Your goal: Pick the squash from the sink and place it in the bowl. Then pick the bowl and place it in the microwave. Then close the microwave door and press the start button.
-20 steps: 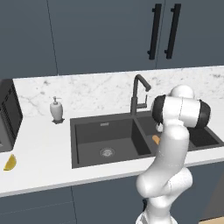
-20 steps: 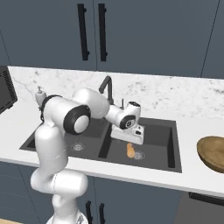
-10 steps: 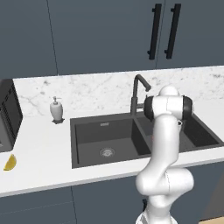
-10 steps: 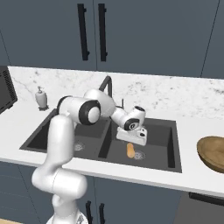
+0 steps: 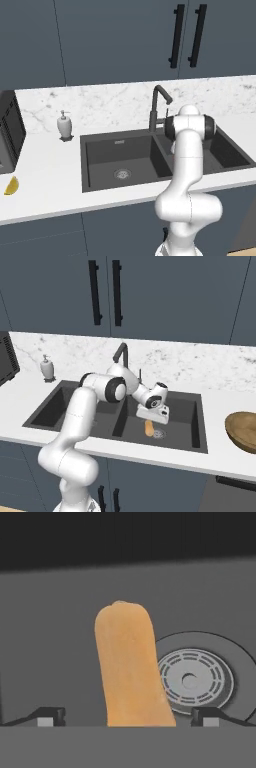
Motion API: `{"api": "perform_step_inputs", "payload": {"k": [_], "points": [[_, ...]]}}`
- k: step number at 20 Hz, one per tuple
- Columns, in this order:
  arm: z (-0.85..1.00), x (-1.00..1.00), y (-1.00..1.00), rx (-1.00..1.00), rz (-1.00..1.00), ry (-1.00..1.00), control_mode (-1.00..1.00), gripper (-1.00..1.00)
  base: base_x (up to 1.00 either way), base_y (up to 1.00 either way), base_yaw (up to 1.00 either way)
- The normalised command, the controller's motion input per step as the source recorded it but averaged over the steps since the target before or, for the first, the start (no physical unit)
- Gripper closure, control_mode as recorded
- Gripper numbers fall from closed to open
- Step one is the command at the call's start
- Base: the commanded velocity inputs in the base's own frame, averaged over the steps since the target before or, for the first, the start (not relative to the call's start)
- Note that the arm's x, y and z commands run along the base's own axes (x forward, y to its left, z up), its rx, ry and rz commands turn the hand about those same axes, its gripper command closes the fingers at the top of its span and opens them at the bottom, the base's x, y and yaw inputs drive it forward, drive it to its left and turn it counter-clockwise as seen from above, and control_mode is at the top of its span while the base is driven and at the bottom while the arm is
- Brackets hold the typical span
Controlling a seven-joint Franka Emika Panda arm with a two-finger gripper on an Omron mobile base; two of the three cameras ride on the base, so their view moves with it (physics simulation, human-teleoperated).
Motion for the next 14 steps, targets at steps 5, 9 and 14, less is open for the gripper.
{"api": "perform_step_inputs", "payload": {"k": [5,9,14], "points": [[-0.36,0.24,-0.11,0.00,0.00,0.00,-1.00,-1.00,0.00,0.00,0.00],[-0.37,0.00,-0.01,0.00,0.00,0.00,-1.00,-1.00,0.00,0.00,0.00],[-0.43,0.07,0.08,0.00,0.00,0.00,-1.00,-1.00,0.00,0.00,0.00]]}}
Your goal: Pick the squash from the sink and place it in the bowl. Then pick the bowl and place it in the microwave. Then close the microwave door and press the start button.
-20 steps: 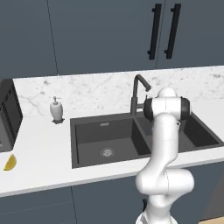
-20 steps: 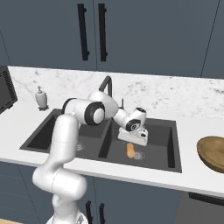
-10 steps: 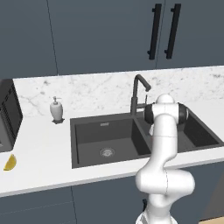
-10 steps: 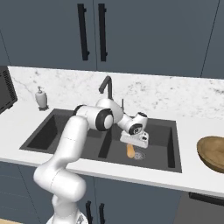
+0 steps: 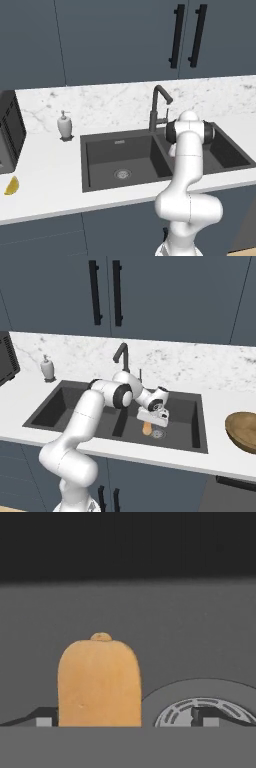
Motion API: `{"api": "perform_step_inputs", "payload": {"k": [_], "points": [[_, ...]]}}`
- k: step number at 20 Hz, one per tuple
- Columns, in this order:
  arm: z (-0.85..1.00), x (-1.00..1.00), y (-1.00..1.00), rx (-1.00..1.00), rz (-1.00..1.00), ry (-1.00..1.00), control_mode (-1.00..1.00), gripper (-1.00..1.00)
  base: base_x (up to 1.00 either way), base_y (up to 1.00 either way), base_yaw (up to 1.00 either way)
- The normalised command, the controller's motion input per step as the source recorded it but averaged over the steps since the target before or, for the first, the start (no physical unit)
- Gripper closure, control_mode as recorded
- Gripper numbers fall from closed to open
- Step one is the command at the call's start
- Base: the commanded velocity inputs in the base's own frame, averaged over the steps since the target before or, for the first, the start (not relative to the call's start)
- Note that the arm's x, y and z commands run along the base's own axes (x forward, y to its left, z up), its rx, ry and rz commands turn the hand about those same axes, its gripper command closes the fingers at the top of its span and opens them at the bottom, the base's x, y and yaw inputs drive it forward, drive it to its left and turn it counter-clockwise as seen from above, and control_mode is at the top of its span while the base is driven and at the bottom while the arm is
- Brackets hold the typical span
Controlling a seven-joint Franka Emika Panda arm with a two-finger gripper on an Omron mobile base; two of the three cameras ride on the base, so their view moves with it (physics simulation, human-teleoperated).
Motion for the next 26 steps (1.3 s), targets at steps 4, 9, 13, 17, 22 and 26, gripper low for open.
{"api": "perform_step_inputs", "payload": {"k": [4,9,13,17,22,26], "points": [[-0.32,-0.01,0.19,0.00,0.00,0.00,-1.00,-1.00,0.00,0.00,0.00],[-0.37,-0.14,0.02,0.00,0.02,0.00,-1.00,1.00,0.00,0.00,0.00],[-0.16,-0.24,0.04,0.00,0.01,-0.04,-1.00,1.00,0.00,0.00,0.00],[0.05,-0.47,0.00,0.00,0.01,-0.24,-1.00,1.00,0.00,0.00,0.00],[0.72,-0.69,-0.05,0.00,0.00,-0.33,-1.00,1.00,0.00,0.00,0.00],[1.00,-0.59,-0.23,0.00,0.00,-0.32,-1.00,1.00,0.00,0.00,0.00]]}}
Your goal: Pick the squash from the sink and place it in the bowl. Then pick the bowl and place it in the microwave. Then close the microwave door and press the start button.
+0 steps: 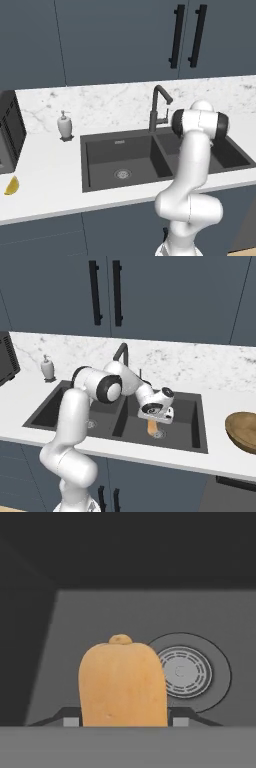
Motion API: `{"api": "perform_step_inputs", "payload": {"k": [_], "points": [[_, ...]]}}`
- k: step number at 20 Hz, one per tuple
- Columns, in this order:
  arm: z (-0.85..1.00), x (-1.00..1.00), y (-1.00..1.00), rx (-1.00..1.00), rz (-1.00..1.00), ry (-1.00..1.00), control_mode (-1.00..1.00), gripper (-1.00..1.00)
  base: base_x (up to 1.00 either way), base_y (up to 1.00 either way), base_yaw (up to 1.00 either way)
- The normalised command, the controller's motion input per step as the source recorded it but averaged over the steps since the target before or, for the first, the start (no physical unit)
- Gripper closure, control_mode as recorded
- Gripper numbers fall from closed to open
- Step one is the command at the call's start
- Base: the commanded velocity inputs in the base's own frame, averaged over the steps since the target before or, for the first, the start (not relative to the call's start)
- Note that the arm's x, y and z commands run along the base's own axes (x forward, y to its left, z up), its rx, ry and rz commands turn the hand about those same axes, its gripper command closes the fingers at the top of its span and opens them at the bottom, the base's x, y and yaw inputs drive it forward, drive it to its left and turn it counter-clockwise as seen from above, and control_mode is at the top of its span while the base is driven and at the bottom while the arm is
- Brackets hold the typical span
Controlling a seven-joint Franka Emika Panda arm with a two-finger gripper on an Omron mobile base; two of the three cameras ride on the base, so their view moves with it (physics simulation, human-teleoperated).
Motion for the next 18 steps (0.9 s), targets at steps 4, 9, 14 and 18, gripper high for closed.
{"api": "perform_step_inputs", "payload": {"k": [4,9,14,18], "points": [[1.00,-0.32,-0.45,0.00,-0.01,-0.20,-1.00,1.00,0.00,0.00,0.00],[1.00,-0.23,-0.60,0.00,-0.06,-0.07,-1.00,1.00,0.00,0.00,0.00],[1.00,-0.10,-0.72,0.00,-0.06,0.00,-1.00,1.00,0.00,0.00,0.00],[1.00,-0.11,-0.78,0.00,-0.08,0.04,-1.00,1.00,0.00,0.00,0.00]]}}
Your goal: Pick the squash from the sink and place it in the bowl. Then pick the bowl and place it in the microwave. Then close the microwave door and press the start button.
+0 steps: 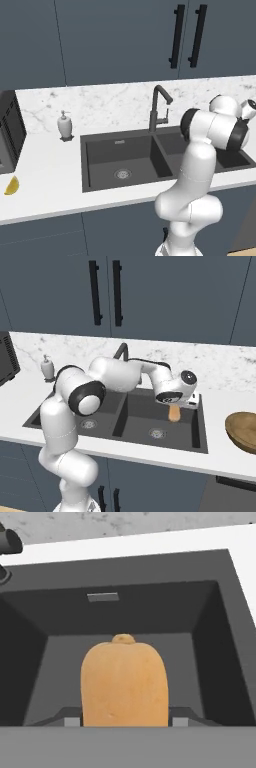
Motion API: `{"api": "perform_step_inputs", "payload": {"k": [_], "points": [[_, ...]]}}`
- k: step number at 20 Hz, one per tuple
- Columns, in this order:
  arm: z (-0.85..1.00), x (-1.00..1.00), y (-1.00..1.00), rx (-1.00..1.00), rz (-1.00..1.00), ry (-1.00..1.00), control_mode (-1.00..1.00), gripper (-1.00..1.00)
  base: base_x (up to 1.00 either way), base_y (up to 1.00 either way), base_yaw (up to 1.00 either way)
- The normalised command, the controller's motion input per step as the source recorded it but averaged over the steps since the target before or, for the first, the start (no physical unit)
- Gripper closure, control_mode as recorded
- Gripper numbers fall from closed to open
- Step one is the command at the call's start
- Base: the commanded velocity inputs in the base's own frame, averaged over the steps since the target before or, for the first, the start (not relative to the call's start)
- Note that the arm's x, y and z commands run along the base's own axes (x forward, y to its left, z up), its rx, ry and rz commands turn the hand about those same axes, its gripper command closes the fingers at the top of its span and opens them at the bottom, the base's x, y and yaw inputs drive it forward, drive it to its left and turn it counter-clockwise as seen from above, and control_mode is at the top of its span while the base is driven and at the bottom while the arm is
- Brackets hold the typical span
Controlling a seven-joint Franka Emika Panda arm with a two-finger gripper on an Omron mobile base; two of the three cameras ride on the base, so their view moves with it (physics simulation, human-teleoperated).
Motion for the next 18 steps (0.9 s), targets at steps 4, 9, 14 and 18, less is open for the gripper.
{"api": "perform_step_inputs", "payload": {"k": [4,9,14,18], "points": [[0.85,-0.37,-0.69,0.00,-0.15,-0.02,-1.00,1.00,0.00,0.00,0.00],[0.51,-0.48,-0.62,0.00,-0.20,-0.11,-1.00,1.00,0.00,0.00,0.00],[0.09,-0.55,-0.47,0.00,-0.18,-0.07,-1.00,1.00,0.00,0.00,0.00],[0.17,-0.41,-0.46,-0.02,-0.16,-0.16,-1.00,1.00,0.00,0.00,0.00]]}}
